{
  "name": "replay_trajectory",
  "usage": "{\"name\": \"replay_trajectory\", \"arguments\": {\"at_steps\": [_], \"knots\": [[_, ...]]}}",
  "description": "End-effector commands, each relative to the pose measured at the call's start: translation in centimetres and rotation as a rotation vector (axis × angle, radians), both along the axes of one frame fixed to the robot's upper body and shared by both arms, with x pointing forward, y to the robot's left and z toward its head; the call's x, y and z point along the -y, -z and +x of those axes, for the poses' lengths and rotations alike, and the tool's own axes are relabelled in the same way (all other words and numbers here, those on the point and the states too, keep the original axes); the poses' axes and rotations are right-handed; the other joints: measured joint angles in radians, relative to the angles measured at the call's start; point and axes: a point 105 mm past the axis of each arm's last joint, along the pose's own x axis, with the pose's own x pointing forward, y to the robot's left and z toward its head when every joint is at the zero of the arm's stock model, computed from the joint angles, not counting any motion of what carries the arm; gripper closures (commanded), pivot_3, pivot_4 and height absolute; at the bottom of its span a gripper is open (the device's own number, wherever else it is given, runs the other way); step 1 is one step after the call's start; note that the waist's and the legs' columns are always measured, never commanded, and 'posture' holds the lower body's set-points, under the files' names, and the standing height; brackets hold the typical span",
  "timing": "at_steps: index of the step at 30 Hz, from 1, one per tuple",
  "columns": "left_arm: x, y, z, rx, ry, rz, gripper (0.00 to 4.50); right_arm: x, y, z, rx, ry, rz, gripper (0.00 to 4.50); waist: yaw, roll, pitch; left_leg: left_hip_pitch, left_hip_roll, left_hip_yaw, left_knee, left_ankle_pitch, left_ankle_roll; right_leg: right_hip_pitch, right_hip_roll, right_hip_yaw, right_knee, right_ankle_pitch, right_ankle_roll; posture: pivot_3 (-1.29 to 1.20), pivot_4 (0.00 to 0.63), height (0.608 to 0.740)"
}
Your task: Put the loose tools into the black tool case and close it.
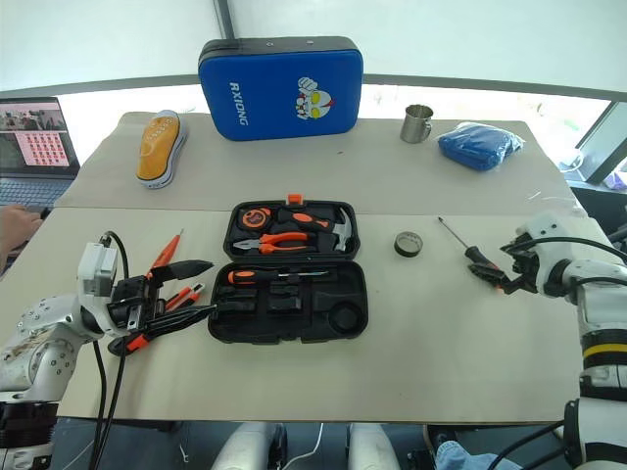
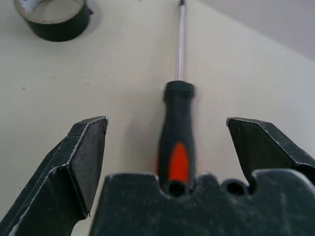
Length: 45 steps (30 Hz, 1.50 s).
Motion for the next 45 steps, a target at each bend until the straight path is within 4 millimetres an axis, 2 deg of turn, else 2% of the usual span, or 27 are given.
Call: {"name": "replay_trajectory", "arguments": {"at_steps": [1,5,8,11,15,18,19,21,23,25,28,31,34,38,42,45], "knots": [[0.4,-0.9,-0.1,0.043,0.037,0.018,0.01,0.6,-0.6,0.7,-0.012,0.029,-0.013,0.25,-0.001,0.001,0.000,0.000,0.000,0.000,0.000,0.000,0.000,0.000,0.000,0.000,-0.001,0.000,0.001,0.00,0.150,0.740],[0.6,-0.9,-0.2,0.044,0.056,0.026,0.00,1.4,-0.1,1.2,-0.038,0.100,-0.019,1.41,-0.005,0.001,0.000,0.000,-0.001,0.000,0.000,0.000,0.000,0.000,0.000,0.001,-0.001,0.001,0.001,0.00,0.150,0.740],[0.7,-0.9,-0.2,0.044,0.062,0.028,0.00,2.0,0.2,1.0,-0.047,0.113,-0.034,2.48,-0.004,0.001,0.000,0.000,-0.001,0.001,0.000,0.000,0.000,0.000,0.000,0.000,-0.001,0.001,0.001,0.00,0.150,0.740],[0.7,-0.8,-0.2,0.049,0.059,0.028,0.00,1.5,-0.6,1.0,0.008,0.051,-0.014,3.47,-0.004,0.001,0.000,0.000,-0.001,0.001,0.000,0.000,0.000,0.000,0.000,0.000,-0.001,0.001,0.001,0.00,0.150,0.740],[0.5,-0.9,-0.2,0.061,0.044,0.018,0.00,0.6,-4.0,0.7,0.181,-0.093,0.019,3.45,-0.005,0.001,0.001,0.000,-0.001,0.001,0.000,0.000,0.000,0.000,0.000,0.000,-0.001,0.001,0.001,0.00,0.150,0.740],[0.1,-0.8,-0.4,0.059,0.028,0.011,0.00,-0.1,-7.2,0.2,0.318,-0.206,-0.057,3.45,-0.005,0.003,0.002,0.000,-0.001,0.001,0.000,0.000,0.000,0.000,0.000,0.001,-0.001,0.001,0.001,0.00,0.150,0.740],[-0.1,-0.7,-0.5,0.061,0.018,0.012,0.00,-1.1,-8.1,-0.2,0.341,-0.278,-0.074,3.45,-0.005,0.005,0.003,0.000,0.000,0.001,0.000,0.000,0.000,0.000,0.000,0.001,-0.001,0.001,0.001,0.00,0.150,0.740],[-0.4,-0.5,-0.5,0.069,-0.007,0.010,0.00,-4.0,-9.4,-1.0,0.374,-0.448,-0.089,3.45,-0.005,0.005,0.003,0.000,0.000,0.000,0.000,0.000,0.000,0.000,0.000,0.001,0.000,0.001,0.001,0.00,0.150,0.740],[-0.9,0.0,-0.6,0.074,-0.035,0.015,0.00,-7.0,-9.8,-1.5,0.356,-0.586,-0.082,3.45,-0.012,0.005,0.003,0.001,0.001,-0.002,0.000,0.000,0.000,0.000,0.001,0.001,0.000,0.001,0.001,0.00,0.150,0.740],[-1.9,0.7,-1.1,0.073,-0.090,0.016,0.00,-12.9,-9.7,-2.0,0.286,-0.786,-0.040,3.45,-0.023,0.005,0.003,0.002,0.001,-0.003,0.000,0.000,0.000,0.000,0.002,0.001,0.000,0.001,0.001,0.00,0.150,0.740],[-3.0,1.3,-1.6,0.067,-0.152,0.024,0.00,-18.7,-8.8,-2.0,0.203,-0.886,-0.031,3.45,-0.037,0.005,0.003,0.003,0.003,-0.004,-0.001,0.000,0.000,0.000,0.003,0.002,0.002,0.001,-0.001,0.00,0.150,0.740],[-3.9,1.9,-2.1,0.051,-0.198,0.035,0.00,-22.5,-7.1,-3.4,0.095,-0.996,-0.073,3.45,-0.027,0.005,0.004,0.002,0.003,-0.006,0.000,0.000,0.000,-0.003,0.001,0.000,0.005,0.001,-0.001,0.00,0.150,0.740],[-4.3,2.4,-2.4,0.036,-0.225,0.044,0.00,-25.3,-6.0,-3.8,0.040,-1.030,-0.100,3.45,0.000,0.005,0.004,-0.002,0.001,-0.007,0.002,0.000,0.000,-0.006,-0.002,-0.002,0.004,0.002,-0.001,0.00,0.150,0.740],[-4.3,2.8,-2.6,0.033,-0.228,0.053,0.00,-26.8,-4.4,-3.3,-0.007,-1.019,-0.162,3.45,0.015,0.004,0.005,-0.008,0.000,-0.007,0.004,0.000,0.000,-0.010,-0.003,-0.002,0.004,0.003,0.001,0.00,0.150,0.740],[-4.1,2.9,-2.7,0.036,-0.231,0.049,0.00,-26.1,-3.3,-1.8,0.028,-0.976,-0.320,3.45,0.014,0.004,0.005,-0.008,0.000,-0.006,0.004,0.000,0.000,-0.011,-0.002,-0.002,0.004,0.003,0.001,0.00,0.150,0.740],[-3.8,3.2,-3.0,0.025,-0.223,0.046,0.00,-25.7,-2.8,-1.6,0.009,-0.970,-0.352,3.45,0.007,0.004,0.005,-0.009,-0.001,-0.004,0.004,0.000,0.000,-0.014,-0.001,-0.002,0.005,0.003,0.001,0.00,0.150,0.740]]}}
